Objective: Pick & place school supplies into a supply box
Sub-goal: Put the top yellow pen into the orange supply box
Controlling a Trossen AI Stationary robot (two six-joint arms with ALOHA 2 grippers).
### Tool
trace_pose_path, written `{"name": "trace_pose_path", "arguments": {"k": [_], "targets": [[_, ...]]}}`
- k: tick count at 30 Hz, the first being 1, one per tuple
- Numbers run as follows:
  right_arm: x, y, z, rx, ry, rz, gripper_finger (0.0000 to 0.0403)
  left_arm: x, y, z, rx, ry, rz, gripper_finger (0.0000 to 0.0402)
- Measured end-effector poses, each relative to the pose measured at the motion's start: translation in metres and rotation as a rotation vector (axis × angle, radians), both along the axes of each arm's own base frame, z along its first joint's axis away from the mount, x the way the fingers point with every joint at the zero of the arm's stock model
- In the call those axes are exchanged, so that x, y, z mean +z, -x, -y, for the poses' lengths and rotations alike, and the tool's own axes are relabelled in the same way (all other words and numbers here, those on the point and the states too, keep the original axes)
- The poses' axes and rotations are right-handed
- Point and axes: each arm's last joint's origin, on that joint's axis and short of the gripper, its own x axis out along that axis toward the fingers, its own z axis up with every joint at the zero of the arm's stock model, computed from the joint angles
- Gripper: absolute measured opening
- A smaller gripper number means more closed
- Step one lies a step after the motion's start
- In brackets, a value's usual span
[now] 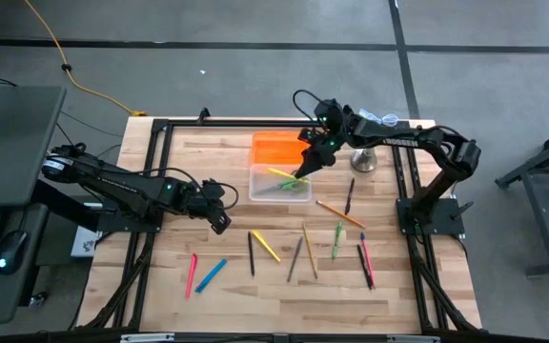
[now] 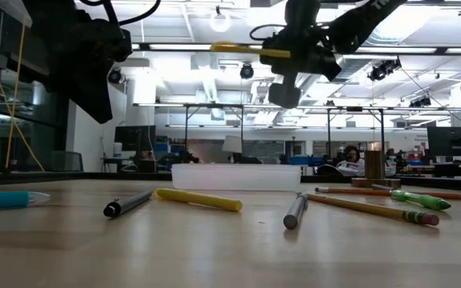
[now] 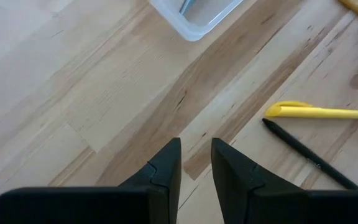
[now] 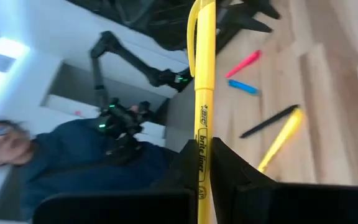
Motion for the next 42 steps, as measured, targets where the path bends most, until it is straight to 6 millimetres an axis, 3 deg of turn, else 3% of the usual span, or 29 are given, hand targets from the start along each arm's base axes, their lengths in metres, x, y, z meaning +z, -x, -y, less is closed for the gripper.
{"name": "trace_pose_path", "arguments": {"k": [10,21,29,42], "targets": [[0.010,0.001,0.002,0.118,-0.092,0.047,0.0002,0.000,-0.001,0.000,0.001,0.001,0.005,0.0117],[0.010,-0.001,0.003,0.068,-0.060,0.053,0.0003,0.000,-0.001,0.000,0.000,0.001,0.005,0.0117],[0.013,-0.010,0.005,-0.137,0.162,0.140,0.0003,0.000,0.000,0.000,0.000,0.001,0.005,0.0117],[0.013,-0.030,-0.020,-0.312,0.607,0.280,0.0003,0.000,0.000,0.000,0.000,0.001,0.004,0.0117]]}}
